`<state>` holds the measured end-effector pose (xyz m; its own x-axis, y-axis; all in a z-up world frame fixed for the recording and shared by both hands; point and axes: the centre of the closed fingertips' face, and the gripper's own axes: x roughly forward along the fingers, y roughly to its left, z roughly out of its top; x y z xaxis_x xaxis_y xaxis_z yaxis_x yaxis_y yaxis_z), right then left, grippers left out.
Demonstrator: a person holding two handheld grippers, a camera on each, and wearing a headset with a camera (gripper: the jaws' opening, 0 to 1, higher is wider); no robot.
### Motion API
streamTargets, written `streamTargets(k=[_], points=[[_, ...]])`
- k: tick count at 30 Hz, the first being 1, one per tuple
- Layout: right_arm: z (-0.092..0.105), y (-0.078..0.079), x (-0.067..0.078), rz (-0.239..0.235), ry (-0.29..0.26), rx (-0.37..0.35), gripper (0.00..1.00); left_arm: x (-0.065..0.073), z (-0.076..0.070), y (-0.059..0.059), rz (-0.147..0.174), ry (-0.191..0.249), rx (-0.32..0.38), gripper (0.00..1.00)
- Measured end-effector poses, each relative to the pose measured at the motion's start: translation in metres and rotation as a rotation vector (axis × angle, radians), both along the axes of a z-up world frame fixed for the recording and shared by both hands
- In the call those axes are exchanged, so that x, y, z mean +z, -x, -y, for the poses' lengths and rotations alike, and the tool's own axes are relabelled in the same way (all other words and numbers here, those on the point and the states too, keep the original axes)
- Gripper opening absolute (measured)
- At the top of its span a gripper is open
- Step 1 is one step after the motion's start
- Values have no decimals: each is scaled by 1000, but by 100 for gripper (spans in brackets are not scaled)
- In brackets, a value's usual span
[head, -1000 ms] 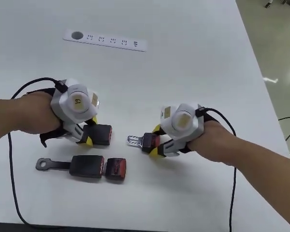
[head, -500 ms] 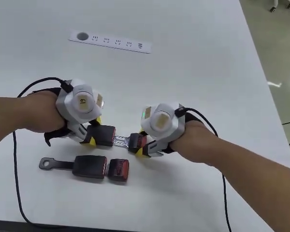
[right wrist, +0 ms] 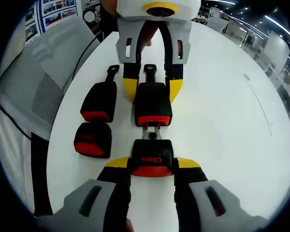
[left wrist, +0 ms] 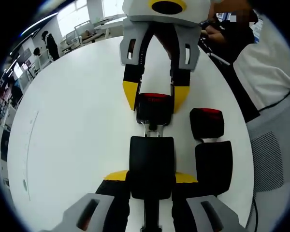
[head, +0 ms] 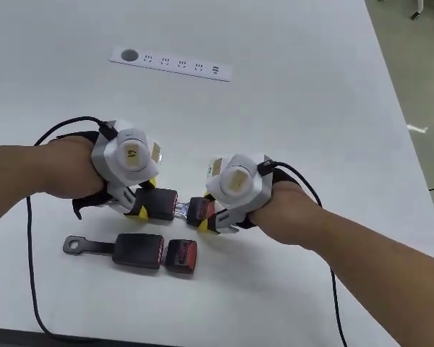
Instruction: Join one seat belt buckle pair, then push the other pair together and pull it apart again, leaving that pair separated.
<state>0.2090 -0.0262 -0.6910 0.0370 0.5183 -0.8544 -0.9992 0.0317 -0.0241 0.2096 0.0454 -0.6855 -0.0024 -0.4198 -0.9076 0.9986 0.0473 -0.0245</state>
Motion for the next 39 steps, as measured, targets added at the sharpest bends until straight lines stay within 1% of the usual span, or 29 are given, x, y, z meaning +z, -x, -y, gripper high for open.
streamTargets(k=[3,5,6,7,11,17,22,23,25,26,29,30,31,34,37,39], points=[[1,-1,2,-16,-17,-2,32,1,1,1,0,5,-9,33],[-1,-1,0,-22,-24,-2,31,0,1,1,1,1,-17,33],[-1,0,2,-23,-28,-1,31,0,0,0,2,-1,-19,33],[-2,0,3,-25,-28,-3,31,-1,0,0,2,1,-20,33],[-2,-4,-1,-28,-23,1,31,-1,0,0,1,9,-16,32],[-5,-1,2,-17,-18,-1,31,-1,0,-1,1,7,-13,32],[-6,-1,3,-20,-20,-6,31,-5,-2,-3,1,9,-10,32],[-8,-2,2,-21,-25,-9,31,-4,-1,-2,2,8,-11,32],[-16,2,6,-21,-35,-9,30,-5,-2,-3,2,8,-11,32],[-16,1,3,-16,-25,-9,31,-5,-2,-3,2,8,-10,32],[-17,-1,3,-23,-32,-14,30,-6,-3,-4,3,10,-8,32],[-18,-3,-1,-26,-35,-15,30,-6,-3,-4,2,10,-9,32],[-18,-3,-1,-26,-36,-16,30,-7,-3,-4,2,9,-8,32],[-18,-1,2,-28,-39,-19,30,-6,-3,-3,3,-2,-11,32],[-18,-1,2,-26,-35,-21,30,-4,-2,-2,3,6,-7,32],[-19,-3,-3,-24,-36,-19,30,-4,-2,-1,3,8,-4,32]])
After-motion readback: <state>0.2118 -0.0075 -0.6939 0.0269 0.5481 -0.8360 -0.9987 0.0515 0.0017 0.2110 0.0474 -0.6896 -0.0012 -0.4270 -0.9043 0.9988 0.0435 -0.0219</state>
